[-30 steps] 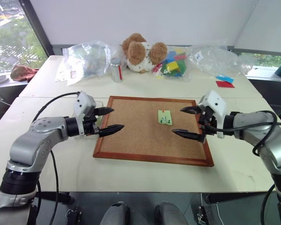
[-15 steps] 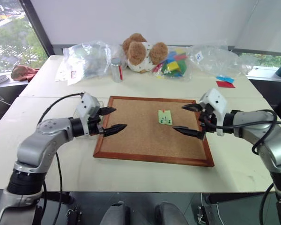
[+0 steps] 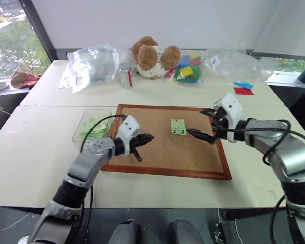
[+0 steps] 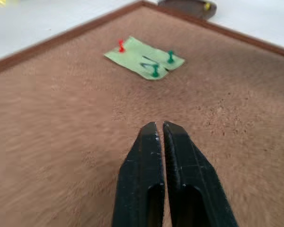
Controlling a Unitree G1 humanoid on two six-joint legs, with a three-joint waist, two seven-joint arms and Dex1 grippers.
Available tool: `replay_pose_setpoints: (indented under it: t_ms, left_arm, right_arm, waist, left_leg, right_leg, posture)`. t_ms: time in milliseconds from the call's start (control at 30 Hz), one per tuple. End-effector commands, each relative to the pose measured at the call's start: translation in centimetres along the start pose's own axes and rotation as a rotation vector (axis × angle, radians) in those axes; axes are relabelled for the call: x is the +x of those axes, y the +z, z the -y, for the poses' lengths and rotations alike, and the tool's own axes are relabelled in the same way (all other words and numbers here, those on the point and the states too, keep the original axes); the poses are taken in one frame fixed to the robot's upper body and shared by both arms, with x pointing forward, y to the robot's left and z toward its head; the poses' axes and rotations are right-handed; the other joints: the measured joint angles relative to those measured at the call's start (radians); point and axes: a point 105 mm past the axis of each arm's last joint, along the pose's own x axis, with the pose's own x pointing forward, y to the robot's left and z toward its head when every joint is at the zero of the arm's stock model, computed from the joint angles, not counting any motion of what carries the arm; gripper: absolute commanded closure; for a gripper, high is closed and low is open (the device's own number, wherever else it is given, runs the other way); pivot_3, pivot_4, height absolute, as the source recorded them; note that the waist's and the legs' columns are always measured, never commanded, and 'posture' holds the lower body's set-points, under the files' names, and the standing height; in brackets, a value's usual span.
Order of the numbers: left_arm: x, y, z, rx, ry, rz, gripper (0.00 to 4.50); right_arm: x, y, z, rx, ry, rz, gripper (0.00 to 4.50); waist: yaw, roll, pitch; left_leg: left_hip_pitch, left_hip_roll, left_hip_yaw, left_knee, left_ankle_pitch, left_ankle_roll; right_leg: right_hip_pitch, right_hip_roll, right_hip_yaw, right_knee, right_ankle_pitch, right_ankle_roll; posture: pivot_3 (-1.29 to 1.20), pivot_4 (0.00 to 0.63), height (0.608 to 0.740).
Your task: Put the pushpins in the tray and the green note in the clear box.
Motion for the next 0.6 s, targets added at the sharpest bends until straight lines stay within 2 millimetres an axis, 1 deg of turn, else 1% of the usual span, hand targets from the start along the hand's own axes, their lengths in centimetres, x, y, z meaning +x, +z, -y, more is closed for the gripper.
replay_pose_setpoints:
  t_ms: [33,133,300,400,533,600]
  left_arm:
    - [0.8,-0.2,-0.3,0.039,0.039,-0.009,4.46]
    - [1.2,-1.4,-0.5,0.041,0.062,-0.048,4.46]
    - [1.4,-3.0,-0.7,0.027,0.081,-0.089,4.46]
    - [1.3,-3.4,-0.6,0.021,0.076,-0.096,4.5]
    - [1.1,-3.4,-0.8,0.02,0.086,-0.097,4.5]
    - [1.0,-3.4,-0.9,0.019,0.088,-0.096,4.5]
  right_arm:
    - [1.3,0.9,1.0,0.009,-0.064,0.006,0.0]
    - [2.9,0.7,1.2,0.047,-0.078,-0.003,0.0]
    - [5.6,0.2,1.2,0.099,-0.069,-0.012,0.0]
    - [7.1,-0.4,1.1,0.105,-0.057,-0.02,0.88]
    - [8.4,-0.8,1.3,0.108,-0.065,-0.034,2.78]
    - [8.9,-0.9,1.6,0.117,-0.07,-0.036,2.78]
  waist:
    - [0.001,0.0,0.0]
    - [-0.001,0.0,0.0]
    - [0.003,0.0,0.0]
    - [0.003,0.0,-0.001]
    - [0.001,0.0,-0.001]
    - [-0.001,0.001,-0.001]
  left_leg:
    - [0.0,0.0,0.0,0.0,0.0,0.0]
    - [0.0,0.0,0.0,0.0,0.003,-0.005]
    - [0.0,0.0,0.0,0.0,0.003,-0.005]
    - [0.0,0.0,0.0,0.001,0.003,-0.005]
    - [0.0,0.0,0.0,0.001,0.003,-0.005]
    - [0.0,0.0,0.0,0.001,0.003,-0.006]
  right_leg:
    - [0.0,0.0,0.0,0.0,0.0,0.0]
    - [-0.001,0.0,0.0,0.0,0.0,0.0]
    - [0.0,0.0,0.0,0.0,0.0,0.0]
    - [0.0,0.0,0.0,0.0,0.0,0.0]
    - [0.0,0.0,0.0,0.001,0.0,0.0]
    - [0.0,0.0,0.0,0.001,0.0,0.0]
  posture:
    - [0.0,0.15,0.74]
    - [0.0,0.15,0.74]
    - [0.0,0.15,0.74]
    - [0.0,0.15,0.74]
    - [0.0,0.15,0.74]
    - [0.0,0.15,0.74]
